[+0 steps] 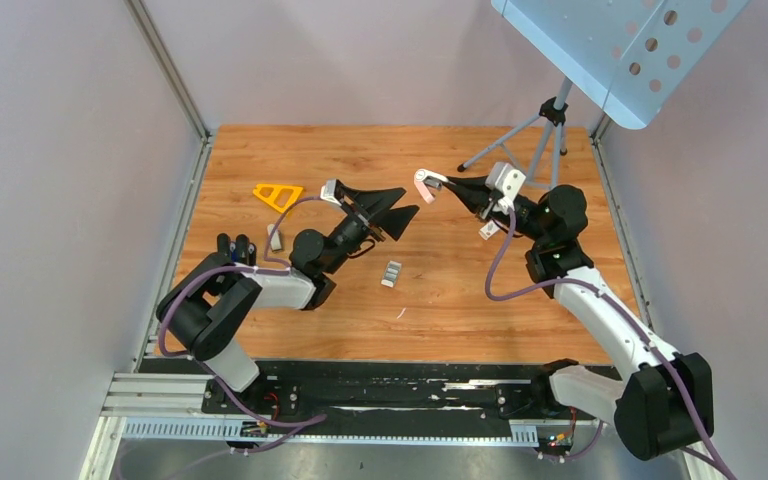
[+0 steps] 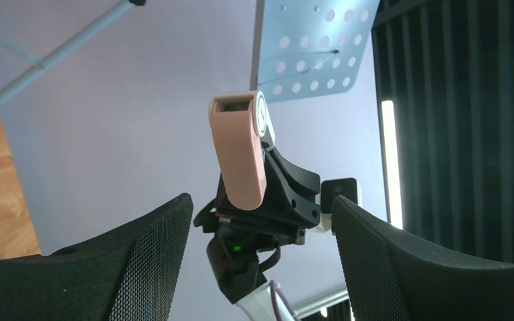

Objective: Unload the staples from the stapler
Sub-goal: Unload the staple at the center of the board.

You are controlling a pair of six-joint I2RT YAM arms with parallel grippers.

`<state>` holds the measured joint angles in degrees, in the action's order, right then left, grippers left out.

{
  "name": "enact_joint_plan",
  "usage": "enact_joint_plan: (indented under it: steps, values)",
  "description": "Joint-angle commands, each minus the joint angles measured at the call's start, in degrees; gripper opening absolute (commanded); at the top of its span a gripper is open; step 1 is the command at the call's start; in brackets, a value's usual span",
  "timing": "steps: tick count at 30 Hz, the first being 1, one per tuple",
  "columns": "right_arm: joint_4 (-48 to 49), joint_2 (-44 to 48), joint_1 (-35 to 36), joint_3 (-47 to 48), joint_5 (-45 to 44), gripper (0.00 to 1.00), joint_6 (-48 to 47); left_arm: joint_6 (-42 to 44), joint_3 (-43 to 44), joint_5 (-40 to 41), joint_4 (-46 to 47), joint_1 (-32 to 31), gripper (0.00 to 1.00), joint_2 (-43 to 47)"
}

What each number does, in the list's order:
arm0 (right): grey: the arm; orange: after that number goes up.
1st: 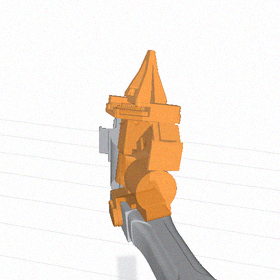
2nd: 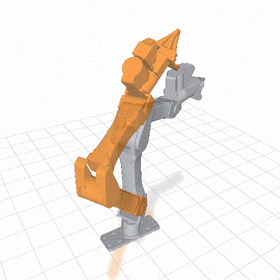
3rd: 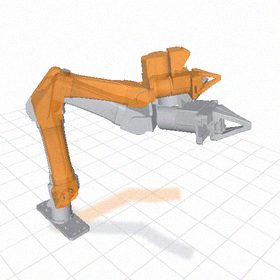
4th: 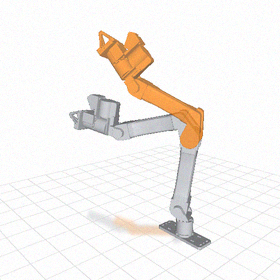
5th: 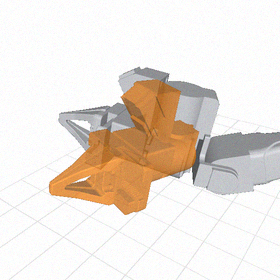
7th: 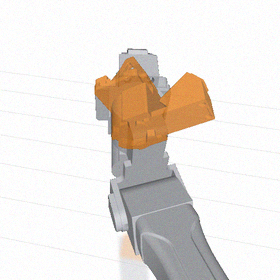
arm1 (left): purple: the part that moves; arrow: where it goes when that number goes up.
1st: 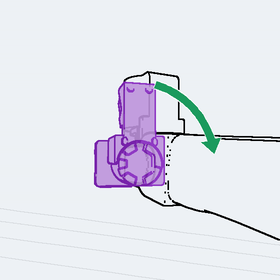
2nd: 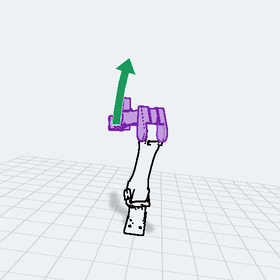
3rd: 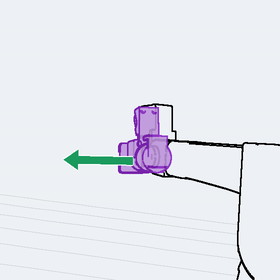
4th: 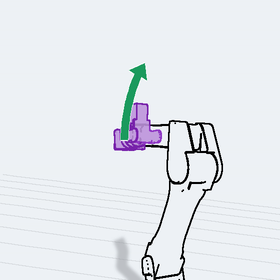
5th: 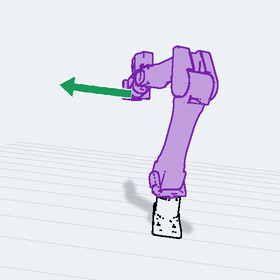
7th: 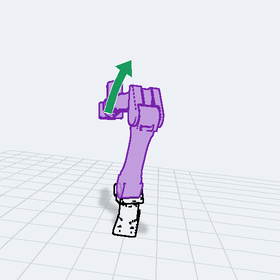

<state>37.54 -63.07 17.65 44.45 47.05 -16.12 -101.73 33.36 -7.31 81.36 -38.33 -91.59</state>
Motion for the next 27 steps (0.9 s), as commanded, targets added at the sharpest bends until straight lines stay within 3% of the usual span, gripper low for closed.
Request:
enact_joint_plan:
  steps: [1, 9, 14, 27]
  values:
    - [5.94, 1.23, 2.15, -2.04, -4.21, 0.0, 1.98, -2.01, 2.86, -0.01, 6.33, -1.95, 0.76, -3.13]
    - [6.73, 2.45, 3.79, -3.78, -5.33, 0.0, 2.67, -2.06, 6.68, -0.64, 6.53, -3.06, 0.6, -5.56]
    - [6.85, 3.1, 3.95, -4.48, -5.34, 0.0, 1.92, -2.39, 6.97, -1.09, 6.44, -3.24, 0.44, -6.21]
    - [6.42, 4.08, 4.54, -5.33, -4.59, 0.0, 0.3, -2.86, 7.65, -2.11, 7.18, -3.37, 0.38, -7.72]
